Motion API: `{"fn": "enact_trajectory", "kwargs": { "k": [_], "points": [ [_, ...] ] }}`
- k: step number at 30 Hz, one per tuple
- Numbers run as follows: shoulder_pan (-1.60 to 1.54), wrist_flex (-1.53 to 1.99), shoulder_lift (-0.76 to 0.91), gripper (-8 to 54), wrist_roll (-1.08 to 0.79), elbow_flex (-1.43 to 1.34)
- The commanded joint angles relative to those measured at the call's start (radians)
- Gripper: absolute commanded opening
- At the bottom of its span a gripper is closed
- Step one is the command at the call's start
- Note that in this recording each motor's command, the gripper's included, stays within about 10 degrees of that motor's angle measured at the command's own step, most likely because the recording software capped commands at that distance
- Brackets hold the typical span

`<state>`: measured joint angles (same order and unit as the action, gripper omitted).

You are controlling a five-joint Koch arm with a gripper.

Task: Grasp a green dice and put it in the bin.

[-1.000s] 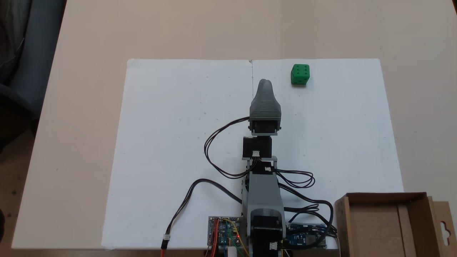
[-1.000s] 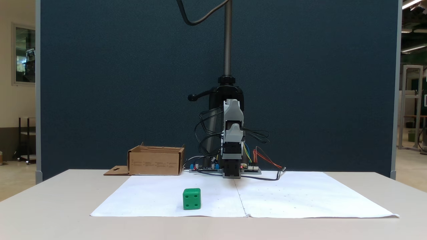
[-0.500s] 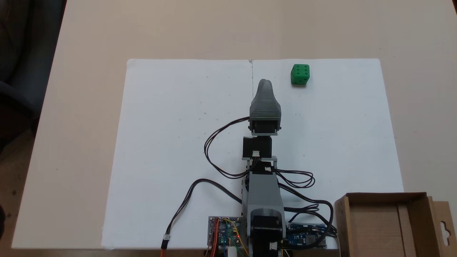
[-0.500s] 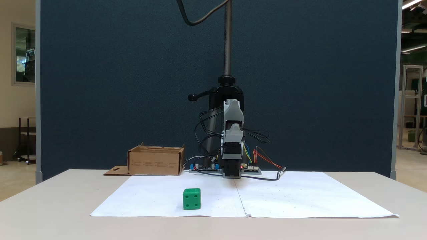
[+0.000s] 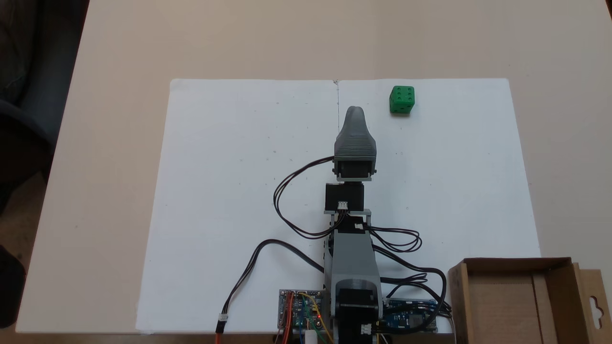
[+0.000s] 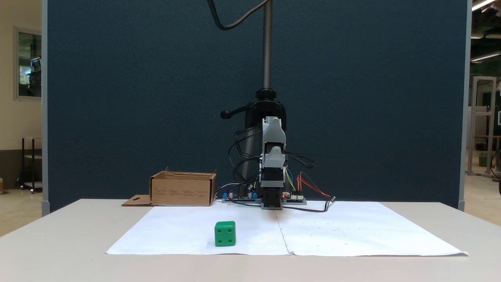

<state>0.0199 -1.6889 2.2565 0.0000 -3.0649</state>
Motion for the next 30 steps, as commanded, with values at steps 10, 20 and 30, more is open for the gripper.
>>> {"fn": "enact_trajectory", "kwargs": {
  "k": [10,20,30],
  "points": [
    [0.008,0.048,0.109,43.8,-0.080,-0.069],
    [0.005,0.544,0.109,42.2,-0.081,0.238],
    [-0.011,1.221,0.094,43.6,-0.077,0.661]
  ]
}}
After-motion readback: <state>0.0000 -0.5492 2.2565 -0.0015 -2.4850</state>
